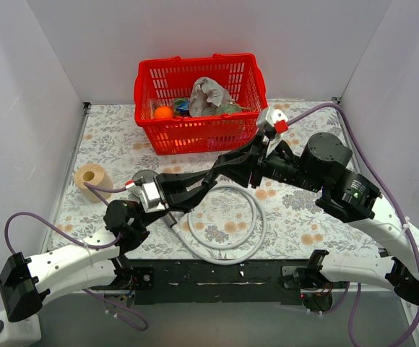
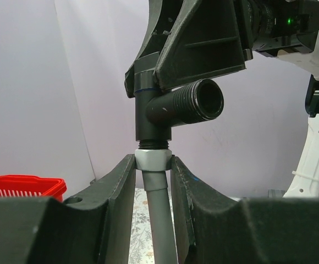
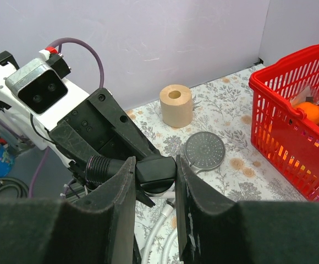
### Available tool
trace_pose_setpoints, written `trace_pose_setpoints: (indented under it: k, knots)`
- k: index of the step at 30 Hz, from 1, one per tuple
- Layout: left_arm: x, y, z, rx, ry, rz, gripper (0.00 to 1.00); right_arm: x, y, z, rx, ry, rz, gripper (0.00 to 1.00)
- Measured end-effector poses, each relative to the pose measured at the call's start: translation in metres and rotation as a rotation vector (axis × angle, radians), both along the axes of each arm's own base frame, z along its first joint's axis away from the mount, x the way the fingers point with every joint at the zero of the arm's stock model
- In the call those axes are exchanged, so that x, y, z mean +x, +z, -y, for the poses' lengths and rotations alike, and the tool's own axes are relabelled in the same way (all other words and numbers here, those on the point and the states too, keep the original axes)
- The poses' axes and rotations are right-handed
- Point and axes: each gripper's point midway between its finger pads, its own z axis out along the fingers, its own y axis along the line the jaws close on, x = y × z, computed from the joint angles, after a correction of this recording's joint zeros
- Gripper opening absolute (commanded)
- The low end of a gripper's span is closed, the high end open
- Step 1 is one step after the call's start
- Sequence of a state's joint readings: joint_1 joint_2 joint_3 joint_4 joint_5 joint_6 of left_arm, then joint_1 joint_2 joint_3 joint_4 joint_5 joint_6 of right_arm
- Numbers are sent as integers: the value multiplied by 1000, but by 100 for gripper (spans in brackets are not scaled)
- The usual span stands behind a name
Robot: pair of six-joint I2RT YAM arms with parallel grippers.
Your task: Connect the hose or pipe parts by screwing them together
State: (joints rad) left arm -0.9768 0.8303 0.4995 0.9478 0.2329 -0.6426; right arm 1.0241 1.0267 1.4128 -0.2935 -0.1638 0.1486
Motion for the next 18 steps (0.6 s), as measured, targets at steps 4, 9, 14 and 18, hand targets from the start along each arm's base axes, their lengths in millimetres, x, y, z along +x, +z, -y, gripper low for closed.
trace_pose_setpoints:
  k: [4, 9, 14, 18]
  knots:
    - [0, -2, 1, 8, -3, -2, 0, 0, -2, 3, 6, -7, -9, 1]
    - [0, -3, 3, 14, -7, 3, 0, 1, -4, 3, 13, -13, -31, 1]
    - [3, -5, 3, 23, 12, 6, 0, 10, -10, -1, 13, -51, -79, 1]
    - [12, -9, 3, 35, 51, -2, 0, 22, -14, 0, 17, -122, -126, 1]
